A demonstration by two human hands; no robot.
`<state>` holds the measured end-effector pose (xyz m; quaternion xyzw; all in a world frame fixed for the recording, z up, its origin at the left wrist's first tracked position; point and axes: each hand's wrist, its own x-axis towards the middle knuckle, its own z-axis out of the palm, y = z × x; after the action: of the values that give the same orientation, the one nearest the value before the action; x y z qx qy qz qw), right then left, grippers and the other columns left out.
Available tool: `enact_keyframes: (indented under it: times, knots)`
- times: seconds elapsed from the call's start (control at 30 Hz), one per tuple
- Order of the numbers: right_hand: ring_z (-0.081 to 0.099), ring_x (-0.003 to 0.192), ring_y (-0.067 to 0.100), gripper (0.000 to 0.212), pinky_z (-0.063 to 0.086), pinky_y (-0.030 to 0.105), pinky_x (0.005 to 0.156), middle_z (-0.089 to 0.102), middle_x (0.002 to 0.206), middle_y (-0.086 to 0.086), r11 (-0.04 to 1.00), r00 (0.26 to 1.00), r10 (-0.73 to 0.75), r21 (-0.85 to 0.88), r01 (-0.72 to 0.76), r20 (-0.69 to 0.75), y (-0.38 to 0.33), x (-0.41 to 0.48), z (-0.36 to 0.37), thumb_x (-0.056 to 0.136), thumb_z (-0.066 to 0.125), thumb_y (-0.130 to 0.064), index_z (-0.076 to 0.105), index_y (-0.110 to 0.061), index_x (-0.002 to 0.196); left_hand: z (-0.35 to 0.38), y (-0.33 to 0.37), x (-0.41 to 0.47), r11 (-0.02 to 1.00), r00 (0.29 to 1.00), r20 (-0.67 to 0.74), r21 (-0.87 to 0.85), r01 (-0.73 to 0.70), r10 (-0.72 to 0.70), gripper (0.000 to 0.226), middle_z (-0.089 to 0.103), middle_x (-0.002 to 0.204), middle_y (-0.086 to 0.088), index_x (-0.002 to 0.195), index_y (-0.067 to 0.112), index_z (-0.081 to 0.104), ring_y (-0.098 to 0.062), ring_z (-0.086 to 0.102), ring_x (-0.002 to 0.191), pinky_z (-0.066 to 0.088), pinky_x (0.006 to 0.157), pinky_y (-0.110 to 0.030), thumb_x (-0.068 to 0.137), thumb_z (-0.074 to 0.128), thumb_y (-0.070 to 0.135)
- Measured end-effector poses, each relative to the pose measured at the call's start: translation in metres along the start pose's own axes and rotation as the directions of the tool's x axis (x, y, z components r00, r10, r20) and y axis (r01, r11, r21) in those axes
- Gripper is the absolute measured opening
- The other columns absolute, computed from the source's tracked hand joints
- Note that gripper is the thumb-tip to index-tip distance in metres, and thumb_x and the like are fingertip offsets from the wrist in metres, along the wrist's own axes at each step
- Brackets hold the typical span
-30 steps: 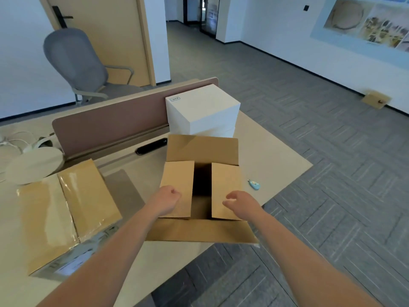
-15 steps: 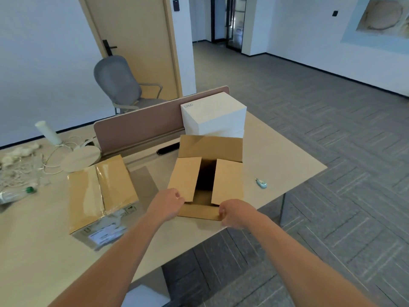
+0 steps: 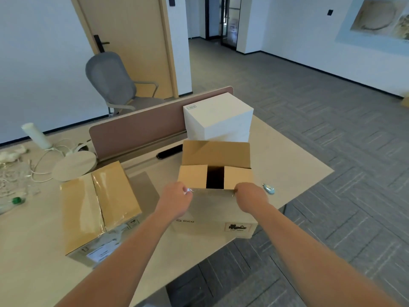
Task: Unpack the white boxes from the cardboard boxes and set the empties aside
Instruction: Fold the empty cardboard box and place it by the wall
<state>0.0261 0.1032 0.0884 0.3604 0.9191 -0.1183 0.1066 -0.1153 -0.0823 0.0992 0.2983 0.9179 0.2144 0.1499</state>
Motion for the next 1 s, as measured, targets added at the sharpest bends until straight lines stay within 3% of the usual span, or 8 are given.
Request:
enact_keyframes:
  times: [0.1, 0.17, 0.33, 0.53, 0.6, 0.77, 0.9, 1.0]
  knots:
    - [0.049, 0.079, 0.025, 0.025, 0.037, 0.04, 0.104, 0.051, 0.073, 0.0, 0.997, 0.995, 0.071, -0.027, -0.073, -0.074, -0.006, 0.019, 0.013, 0.096, 0.046, -0.009, 0.045, -0.014, 0.12, 0.01, -0.014, 0.027, 0.994, 0.991, 0.099, 0.045, -0.095, 0.09, 0.031, 0.051, 0.115, -0.002, 0.109, 0.006, 0.064, -0.023, 0.052, 0.101, 0.049, 0.091, -0.039, 0.096, 0.041, 0.023]
    - [0.054, 0.088, 0.025, 0.028, 0.019, 0.053, 0.119, 0.057, 0.081, 0.0, 0.989, 0.992, 0.108, -0.097, -0.114, -0.067, -0.011, 0.029, 0.02, 0.094, 0.046, -0.008, 0.044, -0.014, 0.121, 0.018, -0.025, 0.046, 0.988, 0.975, 0.182, 0.065, -0.141, 0.127, 0.034, 0.046, 0.124, 0.0, 0.12, 0.01, 0.062, -0.018, 0.051, 0.108, 0.044, 0.098, -0.035, 0.098, 0.041, 0.025]
    - [0.027, 0.144, 0.031, 0.036, 0.008, 0.067, 0.117, 0.046, 0.141, 0.007, 0.973, 0.986, 0.167, -0.166, -0.163, 0.012, -0.015, 0.049, 0.044, 0.094, 0.048, -0.016, 0.056, -0.025, 0.129, 0.036, -0.043, 0.081, 0.935, 0.902, 0.38, 0.194, -0.295, 0.206, 0.031, 0.053, 0.122, -0.004, 0.113, 0.007, 0.067, -0.018, 0.051, 0.112, 0.042, 0.096, -0.028, 0.1, 0.041, 0.018]
    - [0.016, 0.15, 0.034, 0.038, 0.015, 0.056, 0.121, 0.034, 0.155, 0.011, 0.981, 0.982, 0.186, -0.056, -0.184, 0.034, -0.017, 0.063, 0.051, 0.101, 0.046, -0.025, 0.049, -0.024, 0.139, 0.039, -0.045, 0.107, 0.849, 0.844, 0.483, 0.321, -0.42, 0.235, 0.034, 0.058, 0.118, -0.002, 0.114, 0.011, 0.068, -0.02, 0.041, 0.122, 0.037, 0.1, -0.032, 0.094, 0.04, 0.012]
    - [0.021, 0.148, 0.031, 0.042, 0.02, 0.051, 0.12, 0.036, 0.153, 0.009, 0.985, 0.984, 0.173, -0.008, -0.172, 0.034, -0.019, 0.071, 0.041, 0.1, 0.046, -0.026, 0.047, -0.022, 0.142, 0.032, -0.034, 0.115, 0.88, 0.856, 0.469, 0.284, -0.38, 0.219, 0.032, 0.058, 0.117, -0.005, 0.11, 0.009, 0.069, -0.022, 0.046, 0.116, 0.041, 0.098, -0.034, 0.098, 0.04, 0.016]
    - [0.038, 0.134, 0.026, 0.045, 0.035, 0.038, 0.109, 0.046, 0.144, 0.005, 0.983, 0.988, 0.144, 0.126, -0.137, -0.05, -0.026, 0.099, 0.009, 0.096, 0.053, -0.031, 0.05, -0.019, 0.14, 0.015, -0.009, 0.142, 0.974, 0.931, 0.303, 0.032, -0.223, 0.203, 0.034, 0.053, 0.081, -0.003, 0.063, 0.012, 0.051, -0.017, 0.05, 0.065, 0.047, 0.061, -0.037, 0.096, 0.041, 0.018]
    - [0.044, 0.128, 0.026, 0.041, 0.039, 0.035, 0.103, 0.049, 0.138, 0.005, 0.989, 0.99, 0.092, 0.125, -0.079, -0.103, -0.027, 0.127, -0.014, 0.096, 0.05, -0.027, 0.051, -0.016, 0.135, 0.004, 0.008, 0.172, 0.977, 0.949, 0.239, -0.01, -0.212, 0.208, 0.025, 0.057, 0.119, -0.002, 0.103, 0.019, 0.067, -0.019, 0.059, 0.097, 0.051, 0.086, -0.036, 0.097, 0.043, 0.027]
    - [0.038, 0.134, 0.026, 0.043, 0.034, 0.033, 0.106, 0.043, 0.144, 0.006, 0.992, 0.992, 0.039, 0.127, -0.024, -0.118, -0.022, 0.155, -0.03, 0.098, 0.047, -0.021, 0.046, -0.013, 0.14, -0.005, 0.019, 0.193, 0.986, 0.963, 0.216, 0.007, -0.167, 0.161, 0.04, 0.05, 0.139, -0.005, 0.135, 0.014, 0.054, -0.023, 0.051, 0.121, 0.042, 0.095, -0.031, 0.099, 0.047, 0.03]
